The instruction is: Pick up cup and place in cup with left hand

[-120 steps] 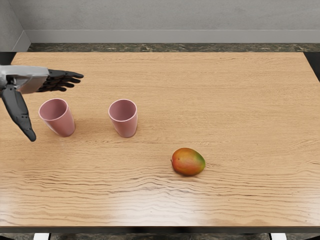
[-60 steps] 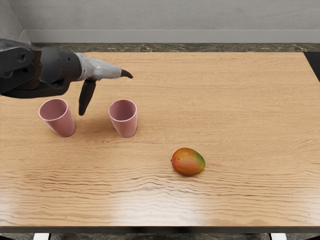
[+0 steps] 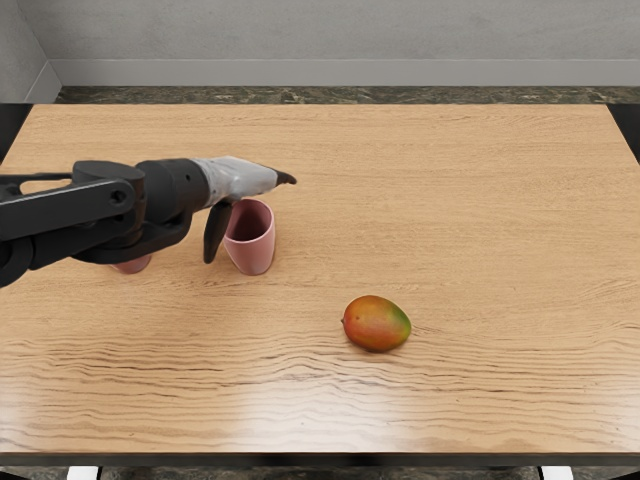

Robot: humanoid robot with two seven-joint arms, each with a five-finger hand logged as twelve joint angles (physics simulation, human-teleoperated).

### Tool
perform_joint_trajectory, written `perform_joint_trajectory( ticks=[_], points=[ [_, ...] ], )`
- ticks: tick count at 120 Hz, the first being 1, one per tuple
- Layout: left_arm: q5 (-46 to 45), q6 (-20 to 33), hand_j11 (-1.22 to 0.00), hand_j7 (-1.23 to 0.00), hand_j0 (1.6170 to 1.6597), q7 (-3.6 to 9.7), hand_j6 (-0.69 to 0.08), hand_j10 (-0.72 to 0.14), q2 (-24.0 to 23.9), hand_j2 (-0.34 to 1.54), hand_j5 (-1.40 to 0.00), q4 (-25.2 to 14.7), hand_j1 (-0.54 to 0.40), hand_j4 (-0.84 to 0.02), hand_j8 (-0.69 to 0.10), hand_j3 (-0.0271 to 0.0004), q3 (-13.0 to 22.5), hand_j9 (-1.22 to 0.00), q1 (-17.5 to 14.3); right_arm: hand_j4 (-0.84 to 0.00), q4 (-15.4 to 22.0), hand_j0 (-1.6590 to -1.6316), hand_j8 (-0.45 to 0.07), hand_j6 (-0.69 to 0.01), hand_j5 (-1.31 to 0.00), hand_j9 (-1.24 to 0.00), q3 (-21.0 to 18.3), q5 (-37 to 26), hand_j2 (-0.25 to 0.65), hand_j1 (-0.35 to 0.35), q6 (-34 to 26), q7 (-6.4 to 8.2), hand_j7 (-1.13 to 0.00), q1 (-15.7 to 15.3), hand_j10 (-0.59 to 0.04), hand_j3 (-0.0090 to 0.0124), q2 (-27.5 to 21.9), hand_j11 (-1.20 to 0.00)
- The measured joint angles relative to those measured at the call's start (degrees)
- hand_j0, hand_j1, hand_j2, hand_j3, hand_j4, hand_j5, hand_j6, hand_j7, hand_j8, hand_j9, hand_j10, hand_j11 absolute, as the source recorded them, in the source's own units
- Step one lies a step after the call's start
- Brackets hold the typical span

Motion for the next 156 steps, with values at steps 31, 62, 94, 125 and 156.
perform_joint_trajectory(
  ticks=[31,62,94,125,156],
  points=[
    [1.3,1.8,-0.25,-0.25,1.6581,0.15,-0.198,-0.197,0.0,0.04,-0.25,0.1,0.117,-0.197,-0.198,0.0,0.0,-0.25,1.8,-0.028,-0.5,-1.6581,-0.027,-0.028,-0.04,-0.04,0.0,0.0,-0.005,-0.316,0.0,0.0,-0.04,0.0,-0.027,0.0,0.0,-0.04],
    [1.2,1.8,-0.38,-0.38,1.658,0.18,-0.293,-0.292,0.0,0.06,-0.38,0.0,0.003,-0.292,-0.293,0.0,0.0,-0.38,2.7,-0.028,-0.6,-1.6581,-0.028,-0.028,-0.04,-0.04,0.0,0.0,-0.006,-0.316,0.0,0.0,-0.04,-0.1,-0.027,0.0,0.0,-0.04],
    [-0.2,1.9,-0.49,-0.49,1.6565,0.15,-0.308,-0.362,-0.3,0.12,-0.49,-0.1,-0.11,-0.364,-0.341,0.0,-0.4,-0.49,3.5,-0.028,-0.6,-1.6581,-0.028,-0.028,-0.04,-0.04,0.0,0.0,-0.006,-0.316,0.0,0.0,-0.04,-0.2,-0.028,0.0,0.0,-0.04],
    [-0.8,1.7,-0.54,-0.54,1.6558,0.26,-0.33,-0.399,0.1,0.08,-0.53,0.0,-0.06,-0.403,-0.342,0.0,-0.6,-0.54,2.9,-0.028,-0.6,-1.6581,-0.028,-0.028,-0.04,-0.04,0.0,0.0,-0.005,-0.316,0.0,0.0,-0.04,-0.1,-0.027,0.0,0.0,-0.04],
    [-3.7,-0.2,-0.55,-0.55,1.656,0.48,-0.338,-0.415,1.8,0.07,-0.55,-0.1,-0.066,-0.42,-0.335,0.0,-1.4,-0.55,0.1,-0.028,-0.6,-1.6581,-0.027,-0.028,-0.04,-0.04,0.0,0.0,-0.005,-0.316,0.0,0.0,-0.04,-0.1,-0.027,0.0,0.0,-0.04]
  ],
)
